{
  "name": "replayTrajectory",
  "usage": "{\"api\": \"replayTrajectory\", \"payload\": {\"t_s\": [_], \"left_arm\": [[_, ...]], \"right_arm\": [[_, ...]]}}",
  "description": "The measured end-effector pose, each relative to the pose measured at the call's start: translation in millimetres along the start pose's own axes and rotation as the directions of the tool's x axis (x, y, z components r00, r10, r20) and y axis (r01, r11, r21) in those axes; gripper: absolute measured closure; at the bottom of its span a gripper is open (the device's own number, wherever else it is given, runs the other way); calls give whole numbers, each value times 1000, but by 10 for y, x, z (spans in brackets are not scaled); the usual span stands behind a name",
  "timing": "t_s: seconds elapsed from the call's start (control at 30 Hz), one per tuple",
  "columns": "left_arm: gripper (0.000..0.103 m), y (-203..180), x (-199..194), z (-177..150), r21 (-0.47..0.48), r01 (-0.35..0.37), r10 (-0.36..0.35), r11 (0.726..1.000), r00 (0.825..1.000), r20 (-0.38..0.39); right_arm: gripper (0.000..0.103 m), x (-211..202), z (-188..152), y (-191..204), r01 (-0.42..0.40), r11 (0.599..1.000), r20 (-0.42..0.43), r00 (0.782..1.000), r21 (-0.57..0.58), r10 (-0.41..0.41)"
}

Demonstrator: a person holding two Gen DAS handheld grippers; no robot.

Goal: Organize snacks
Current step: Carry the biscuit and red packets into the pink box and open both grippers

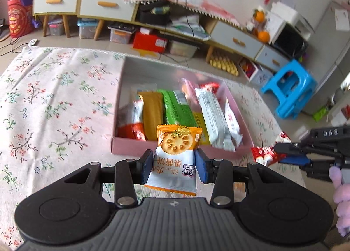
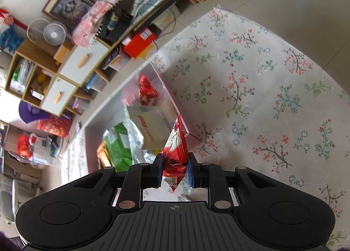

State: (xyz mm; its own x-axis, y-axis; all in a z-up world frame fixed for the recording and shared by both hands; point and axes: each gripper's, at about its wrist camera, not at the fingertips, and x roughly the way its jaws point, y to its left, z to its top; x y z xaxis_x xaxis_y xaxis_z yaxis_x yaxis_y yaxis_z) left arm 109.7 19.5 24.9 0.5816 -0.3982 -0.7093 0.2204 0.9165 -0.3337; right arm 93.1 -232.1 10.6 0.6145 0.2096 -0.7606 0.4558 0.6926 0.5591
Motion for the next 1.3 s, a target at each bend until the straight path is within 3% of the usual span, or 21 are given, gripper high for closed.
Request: {"api": "replayTrajectory", "payload": {"t_s": [0.37, 0.7, 0.8, 1.0, 1.3], "left_arm": [[65, 45, 69, 47, 27, -31, 27, 999, 987, 156], [65, 142, 272, 126, -1, -99, 97, 995, 978, 184], [64, 147, 293, 140, 5, -138, 134, 990, 967, 214], [64, 154, 351, 138, 3, -164, 160, 986, 966, 201], [63, 77, 370, 94, 83, -189, 169, 978, 965, 202]], "right_arm": [[82, 202, 84, 163, -23, 994, 100, 994, -105, 33], [81, 490, 196, 334, 28, 962, 169, 985, -271, 18], [81, 552, 234, 348, 25, 956, 176, 984, -293, 28], [81, 666, 290, 365, -1, 953, 181, 982, -303, 59], [78, 727, 312, 448, -33, 939, 190, 976, -341, 103]]}}
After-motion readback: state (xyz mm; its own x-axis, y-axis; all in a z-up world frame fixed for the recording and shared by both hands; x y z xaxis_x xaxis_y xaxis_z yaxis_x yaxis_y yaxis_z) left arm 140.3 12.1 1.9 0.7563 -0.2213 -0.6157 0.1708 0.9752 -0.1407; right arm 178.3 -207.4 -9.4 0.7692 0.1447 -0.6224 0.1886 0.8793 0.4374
